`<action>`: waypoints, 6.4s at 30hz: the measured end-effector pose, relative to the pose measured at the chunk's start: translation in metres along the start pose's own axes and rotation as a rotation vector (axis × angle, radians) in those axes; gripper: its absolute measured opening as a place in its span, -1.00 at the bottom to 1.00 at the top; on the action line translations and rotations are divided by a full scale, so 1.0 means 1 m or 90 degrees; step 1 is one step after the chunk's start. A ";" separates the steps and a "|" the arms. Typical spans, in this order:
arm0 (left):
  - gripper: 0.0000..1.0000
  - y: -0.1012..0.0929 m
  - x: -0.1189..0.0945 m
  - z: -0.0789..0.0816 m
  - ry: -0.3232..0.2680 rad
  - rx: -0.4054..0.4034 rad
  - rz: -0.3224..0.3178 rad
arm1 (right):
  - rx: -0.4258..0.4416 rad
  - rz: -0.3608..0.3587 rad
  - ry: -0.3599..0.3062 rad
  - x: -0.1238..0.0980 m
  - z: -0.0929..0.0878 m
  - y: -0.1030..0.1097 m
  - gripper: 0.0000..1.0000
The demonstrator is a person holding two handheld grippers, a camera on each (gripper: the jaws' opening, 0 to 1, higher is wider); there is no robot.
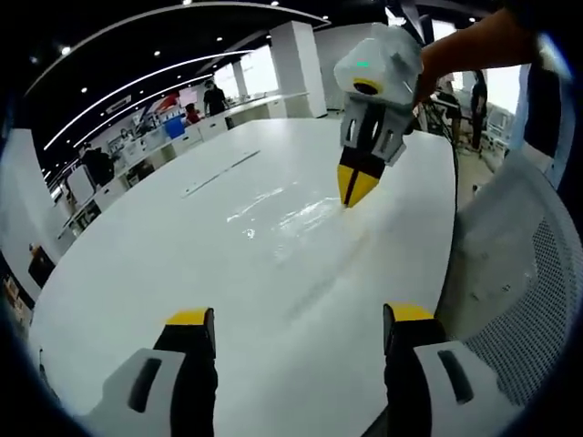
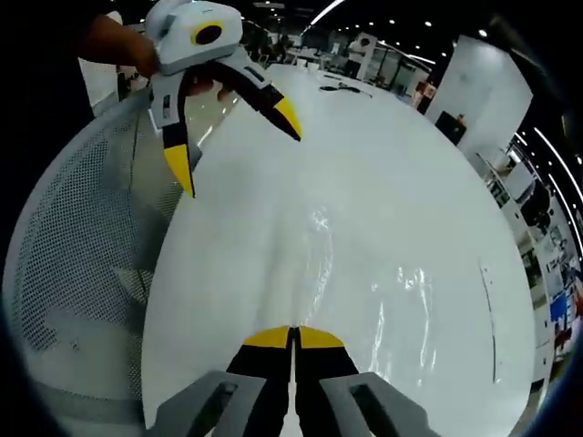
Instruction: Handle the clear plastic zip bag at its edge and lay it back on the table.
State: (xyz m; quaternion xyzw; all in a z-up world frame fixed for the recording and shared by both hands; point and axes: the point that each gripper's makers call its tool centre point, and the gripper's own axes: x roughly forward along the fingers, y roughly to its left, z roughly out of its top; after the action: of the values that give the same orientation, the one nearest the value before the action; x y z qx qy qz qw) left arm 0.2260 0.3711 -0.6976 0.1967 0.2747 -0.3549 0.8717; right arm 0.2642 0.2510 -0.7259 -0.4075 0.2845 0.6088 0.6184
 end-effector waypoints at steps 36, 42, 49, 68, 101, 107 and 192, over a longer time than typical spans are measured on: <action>-0.26 -0.009 0.013 0.016 -0.003 0.166 -0.053 | -0.089 0.012 -0.016 -0.022 0.018 0.019 -1.00; -0.40 -0.009 0.015 0.016 0.000 0.195 -0.059 | -0.100 0.012 -0.022 -0.027 0.020 0.020 -1.00; -0.52 -0.010 0.017 0.015 0.004 0.222 -0.064 | -0.110 0.012 -0.026 -0.031 0.022 0.021 -1.00; -0.78 -0.010 0.016 0.020 -0.002 0.249 -0.076 | -0.116 0.014 -0.036 -0.036 0.027 0.025 -1.00; -0.98 -0.021 0.014 0.020 0.001 0.255 -0.115 | -0.071 0.011 -0.036 -0.035 0.023 0.031 -0.98; -0.99 -0.022 0.014 0.020 0.000 0.257 -0.119 | -0.067 0.003 -0.045 -0.035 0.027 0.031 -0.95; -1.00 -0.046 0.017 0.038 -0.024 0.252 -0.170 | 0.038 0.027 -0.052 0.007 0.082 0.043 -1.00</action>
State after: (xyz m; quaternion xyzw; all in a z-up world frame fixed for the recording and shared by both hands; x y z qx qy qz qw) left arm 0.2160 0.3115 -0.6859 0.3192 0.2070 -0.5174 0.7665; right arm 0.2105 0.3210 -0.6970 -0.3574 0.2854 0.6291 0.6285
